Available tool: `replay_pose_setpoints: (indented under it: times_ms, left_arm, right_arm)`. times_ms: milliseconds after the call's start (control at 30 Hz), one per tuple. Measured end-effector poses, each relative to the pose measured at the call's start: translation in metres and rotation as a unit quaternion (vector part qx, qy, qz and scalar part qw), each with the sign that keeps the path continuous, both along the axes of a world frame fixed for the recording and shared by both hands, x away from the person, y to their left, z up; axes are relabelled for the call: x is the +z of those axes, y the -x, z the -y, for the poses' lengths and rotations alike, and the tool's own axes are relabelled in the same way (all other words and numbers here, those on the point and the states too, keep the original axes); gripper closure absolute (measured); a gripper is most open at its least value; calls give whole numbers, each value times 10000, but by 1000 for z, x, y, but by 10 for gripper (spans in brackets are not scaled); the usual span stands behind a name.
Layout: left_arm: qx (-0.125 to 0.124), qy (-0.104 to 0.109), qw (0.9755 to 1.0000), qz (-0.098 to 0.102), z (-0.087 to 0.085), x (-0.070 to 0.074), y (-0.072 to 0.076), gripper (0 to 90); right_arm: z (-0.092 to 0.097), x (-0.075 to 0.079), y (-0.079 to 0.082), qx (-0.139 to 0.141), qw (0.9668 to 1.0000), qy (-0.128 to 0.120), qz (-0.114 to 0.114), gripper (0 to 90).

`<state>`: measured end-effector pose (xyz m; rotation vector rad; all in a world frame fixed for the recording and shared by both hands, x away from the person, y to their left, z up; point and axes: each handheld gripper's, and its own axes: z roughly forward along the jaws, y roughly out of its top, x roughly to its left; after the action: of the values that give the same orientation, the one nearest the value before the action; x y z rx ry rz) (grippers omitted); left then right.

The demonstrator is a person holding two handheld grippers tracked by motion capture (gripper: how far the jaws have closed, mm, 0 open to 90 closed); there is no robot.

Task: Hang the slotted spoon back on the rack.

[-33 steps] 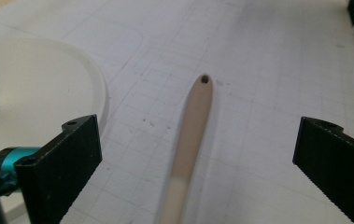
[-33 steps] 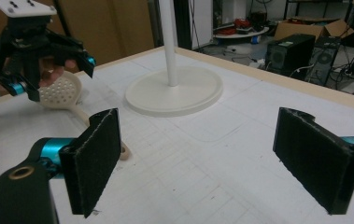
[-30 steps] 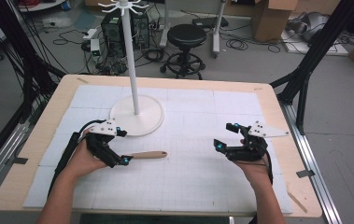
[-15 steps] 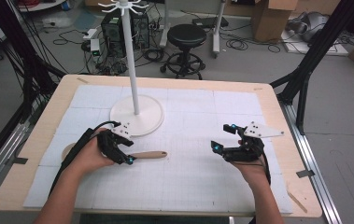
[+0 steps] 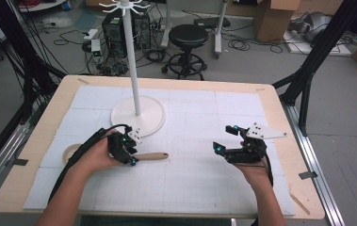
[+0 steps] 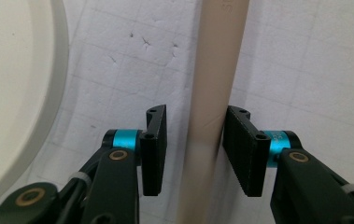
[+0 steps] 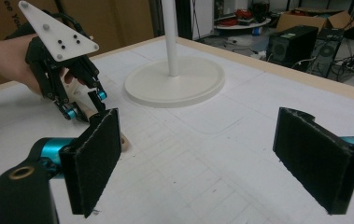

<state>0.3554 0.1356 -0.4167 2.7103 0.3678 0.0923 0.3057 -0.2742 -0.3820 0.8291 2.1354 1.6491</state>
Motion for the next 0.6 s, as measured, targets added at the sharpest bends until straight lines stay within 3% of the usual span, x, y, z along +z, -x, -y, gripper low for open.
replay_pose_setpoints:
  times_ms: [167, 333, 600]
  left_arm:
    - [-45, 22, 10000, -38, 0, -1, 0, 619]
    - [-183, 98, 9997, -146, -2, -1, -2, 714]
    - [-223, 106, 9997, -51, -3, 3, 0, 741]
  right_arm:
    - [-1, 0, 0, -5, 10000, 18, -11, 146]
    - [-1, -1, 0, -2, 10000, 48, -25, 146]
    - [-1, -1, 0, -21, 10000, 42, -45, 147]
